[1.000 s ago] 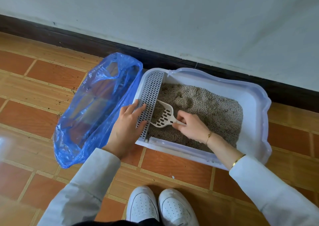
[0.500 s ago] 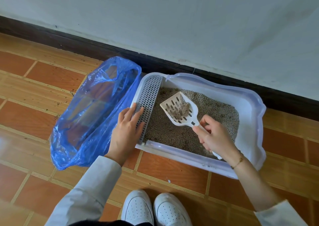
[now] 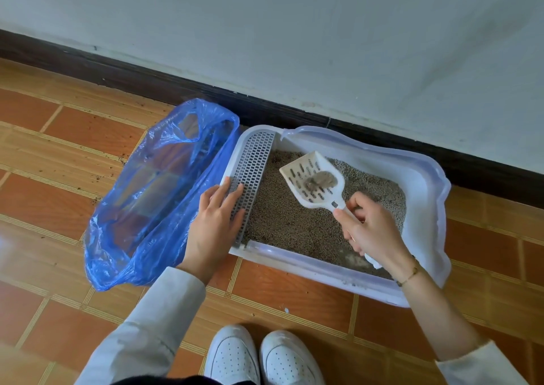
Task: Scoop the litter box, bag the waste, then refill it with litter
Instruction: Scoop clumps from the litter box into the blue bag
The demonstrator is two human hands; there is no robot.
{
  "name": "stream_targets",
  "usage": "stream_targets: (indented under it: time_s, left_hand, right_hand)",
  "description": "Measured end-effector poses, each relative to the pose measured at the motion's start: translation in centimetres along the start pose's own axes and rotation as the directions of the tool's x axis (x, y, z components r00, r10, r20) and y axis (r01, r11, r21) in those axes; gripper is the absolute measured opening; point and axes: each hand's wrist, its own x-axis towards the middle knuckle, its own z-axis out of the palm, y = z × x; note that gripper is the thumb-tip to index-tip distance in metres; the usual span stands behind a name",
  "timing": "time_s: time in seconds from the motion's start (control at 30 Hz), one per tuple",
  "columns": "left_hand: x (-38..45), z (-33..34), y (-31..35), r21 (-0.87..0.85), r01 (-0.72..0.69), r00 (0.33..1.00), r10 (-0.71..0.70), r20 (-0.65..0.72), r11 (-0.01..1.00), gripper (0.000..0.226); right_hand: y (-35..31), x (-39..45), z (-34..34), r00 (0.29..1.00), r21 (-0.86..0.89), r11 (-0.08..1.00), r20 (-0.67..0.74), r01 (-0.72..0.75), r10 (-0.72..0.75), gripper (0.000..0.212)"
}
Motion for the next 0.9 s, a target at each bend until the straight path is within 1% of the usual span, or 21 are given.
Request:
stream_targets:
  time_s: [0.23, 0.37, 0.43, 0.5, 0.57, 0.63, 0.7, 0.8, 0.9]
  left_hand:
    - [0.1, 0.1, -0.1, 0.005, -0.003, 1.0, 0.003, 0.009, 1.0, 0.046]
    - [0.1, -0.6, -0.2, 0.0, 0.001, 0.999, -0.001, 0.039, 1.0, 0.046]
    - [-0.1, -1.4, -0.4, -0.012, 0.043, 0.999, -0.043, 0.002, 0.999, 0.046]
    - [-0.7, -2.3, -0.9, 0.014, 0.1, 0.991, -0.099, -0.088, 0.995, 0.044]
    - [-1.5, -2.9, -1.7, 0.062, 0.201, 0.968, -0.189, -0.163, 0.978, 0.045]
    - [-2.2, -3.1, -2.5, 0.085, 0.307, 0.94, -0.287, -0.187, 0.948, 0.048]
    - [-2.7, -3.0, -3.2, 0.116, 0.389, 0.915, -0.367, -0.169, 0.914, 0.05]
    - [-3.0, -2.6, -3.9, 0.111, 0.456, 0.889, -0.449, -0.084, 0.883, 0.052]
    - [-3.2, -2.2, -3.7, 0.063, 0.451, 0.893, -0.449, -0.038, 0.89, 0.049]
  right_hand:
    - [-0.8, -0.1, 0.1, 1.0, -0.021, 1.0, -0.017, -0.005, 0.005, 0.023]
    - [-2.0, 0.0, 0.6, 0.998, -0.005, 0.999, 0.043, 0.039, -0.039, 0.021]
    - [-2.7, 0.2, 1.1, 0.994, -0.018, 0.996, 0.063, 0.087, -0.085, 0.02]
    - [-3.7, 0.6, 1.6, 0.989, -0.017, 0.992, 0.091, 0.122, -0.12, 0.019]
    - [-4.7, 1.4, 2.4, 0.98, 0.0, 0.989, 0.135, 0.148, -0.147, 0.017]
    - [-5.9, 2.4, 3.3, 0.967, -0.017, 0.982, 0.173, 0.19, -0.184, 0.016]
    - [-7.3, 3.5, 4.5, 0.954, -0.057, 0.97, 0.203, 0.236, -0.22, 0.015]
    - [-9.6, 5.0, 6.4, 0.932, -0.151, 0.942, 0.255, 0.301, -0.258, 0.014]
    - [-11.7, 6.4, 8.3, 0.898, -0.271, 0.876, 0.31, 0.399, -0.313, 0.017]
